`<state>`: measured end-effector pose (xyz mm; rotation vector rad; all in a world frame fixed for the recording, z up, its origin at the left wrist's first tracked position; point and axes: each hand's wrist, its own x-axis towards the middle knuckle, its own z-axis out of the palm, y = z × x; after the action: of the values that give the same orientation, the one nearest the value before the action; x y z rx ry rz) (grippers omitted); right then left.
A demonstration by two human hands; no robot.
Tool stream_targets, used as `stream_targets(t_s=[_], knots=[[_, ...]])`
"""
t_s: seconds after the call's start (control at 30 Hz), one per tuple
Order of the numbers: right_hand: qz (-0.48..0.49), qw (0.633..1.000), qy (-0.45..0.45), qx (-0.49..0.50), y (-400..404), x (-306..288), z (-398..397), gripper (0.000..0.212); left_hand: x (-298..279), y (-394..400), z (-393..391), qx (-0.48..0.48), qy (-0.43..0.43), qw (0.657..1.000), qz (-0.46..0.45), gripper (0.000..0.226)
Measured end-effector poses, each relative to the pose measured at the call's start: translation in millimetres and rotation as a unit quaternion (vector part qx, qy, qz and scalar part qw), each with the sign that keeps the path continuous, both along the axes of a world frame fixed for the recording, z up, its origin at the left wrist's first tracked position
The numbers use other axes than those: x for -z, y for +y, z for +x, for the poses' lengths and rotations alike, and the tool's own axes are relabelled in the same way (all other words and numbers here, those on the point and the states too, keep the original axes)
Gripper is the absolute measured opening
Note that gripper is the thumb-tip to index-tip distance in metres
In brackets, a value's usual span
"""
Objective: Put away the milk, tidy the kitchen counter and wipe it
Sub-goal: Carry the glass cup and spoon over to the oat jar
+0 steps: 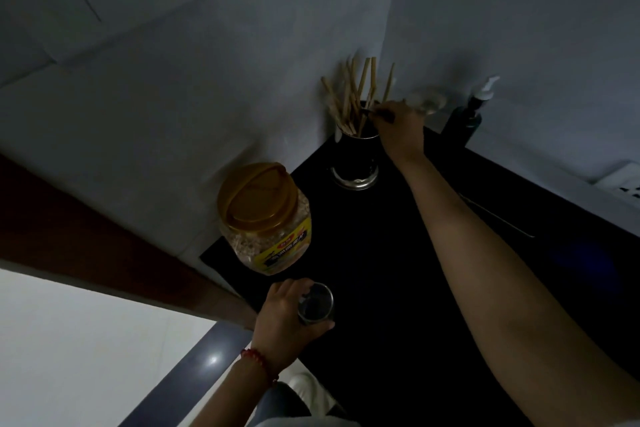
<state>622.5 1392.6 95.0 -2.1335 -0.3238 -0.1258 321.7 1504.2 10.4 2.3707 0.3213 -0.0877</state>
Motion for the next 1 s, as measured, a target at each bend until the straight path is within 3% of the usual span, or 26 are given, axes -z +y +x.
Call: stream_targets(t_s=[0.1, 0.27, 0.43, 0.6, 0.73, 1.0], knots=[[0.001, 1.000, 0.011, -0.015, -11, 10, -9, 0.022, 2, -4, 8, 0.009, 0.000, 1.000, -0.006, 0.067], [0.001, 0.997, 0.049, 0.066, -56, 60, -50, 0.028, 9, -14, 26, 0.015, 0.005, 1.000, -0.013, 0.067], [-0.151, 0.978, 0.133, 0.059, -89, 137, -110, 0.042, 14, -30, 53, 0.022, 0.005, 0.999, -0.026, 0.071], [-0.251, 0.964, 0.087, 0.011, -99, 165, -132, 0.049, 17, -48, 97, -0.020, -0.007, 1.000, -0.007, 0.066], [-0.254, 0.964, 0.071, 0.018, -99, 168, -131, 0.047, 21, -60, 138, -0.073, -0.041, 0.996, -0.004, 0.058], [-0.248, 0.967, 0.048, 0.028, -98, 170, -131, 0.043, 37, -44, 205, -0.172, -0.021, 0.985, -0.020, 0.057]])
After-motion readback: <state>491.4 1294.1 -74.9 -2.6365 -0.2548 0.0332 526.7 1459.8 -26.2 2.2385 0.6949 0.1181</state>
